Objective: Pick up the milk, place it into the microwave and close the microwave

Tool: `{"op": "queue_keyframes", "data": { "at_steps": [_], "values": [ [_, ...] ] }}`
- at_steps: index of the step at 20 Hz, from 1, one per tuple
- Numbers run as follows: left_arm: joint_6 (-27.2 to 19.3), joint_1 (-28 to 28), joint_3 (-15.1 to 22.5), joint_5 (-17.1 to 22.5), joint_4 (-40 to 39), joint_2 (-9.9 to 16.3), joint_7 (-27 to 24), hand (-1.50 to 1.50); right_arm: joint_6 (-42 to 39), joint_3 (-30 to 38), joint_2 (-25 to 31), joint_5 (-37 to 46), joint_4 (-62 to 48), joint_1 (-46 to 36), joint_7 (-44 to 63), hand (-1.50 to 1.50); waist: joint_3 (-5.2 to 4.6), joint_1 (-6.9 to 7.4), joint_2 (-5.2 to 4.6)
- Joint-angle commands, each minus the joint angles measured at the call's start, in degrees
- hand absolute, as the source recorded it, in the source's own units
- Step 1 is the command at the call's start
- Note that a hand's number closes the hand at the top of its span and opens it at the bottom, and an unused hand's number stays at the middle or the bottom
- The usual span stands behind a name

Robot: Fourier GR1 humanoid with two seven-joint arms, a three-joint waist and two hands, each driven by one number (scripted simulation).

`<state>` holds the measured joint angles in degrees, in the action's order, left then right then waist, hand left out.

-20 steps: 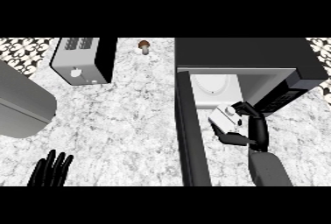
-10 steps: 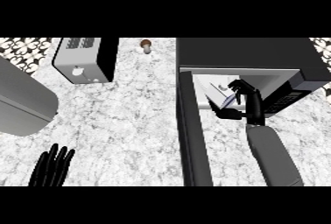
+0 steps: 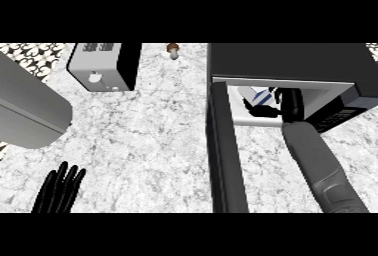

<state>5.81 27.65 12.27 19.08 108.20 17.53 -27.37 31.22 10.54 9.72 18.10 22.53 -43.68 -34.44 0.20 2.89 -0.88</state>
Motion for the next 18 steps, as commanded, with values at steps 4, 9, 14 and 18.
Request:
{"op": "queue_keyframes", "data": {
  "at_steps": [4, 9, 14, 18],
  "values": [
    [-2.21, -0.84, 1.05, -5.73, -1.23, 0.40, 0.59, -1.50, 9.73, 1.14, 4.30, 2.99, -7.76, -6.87, 1.40, 1.50, 0.04, 1.81, -1.02],
    [-2.27, -0.91, -0.44, -5.79, -1.13, 1.07, 0.41, -1.50, 13.50, 1.85, 7.30, 3.57, -11.28, -9.05, 3.20, -1.50, 0.04, 2.58, -1.28],
    [-2.63, -2.79, 2.17, -8.62, -2.67, 0.21, 0.95, -1.50, 17.20, -0.87, 5.49, 6.97, -15.04, -10.73, 4.01, -1.50, 0.03, 3.07, -1.52],
    [-3.31, -3.85, 1.42, -8.41, -1.22, 0.30, 2.62, -1.50, 15.68, -1.51, 4.52, 7.71, -16.82, -11.24, 4.07, -1.50, 0.12, 3.66, -1.81]
  ]
}}
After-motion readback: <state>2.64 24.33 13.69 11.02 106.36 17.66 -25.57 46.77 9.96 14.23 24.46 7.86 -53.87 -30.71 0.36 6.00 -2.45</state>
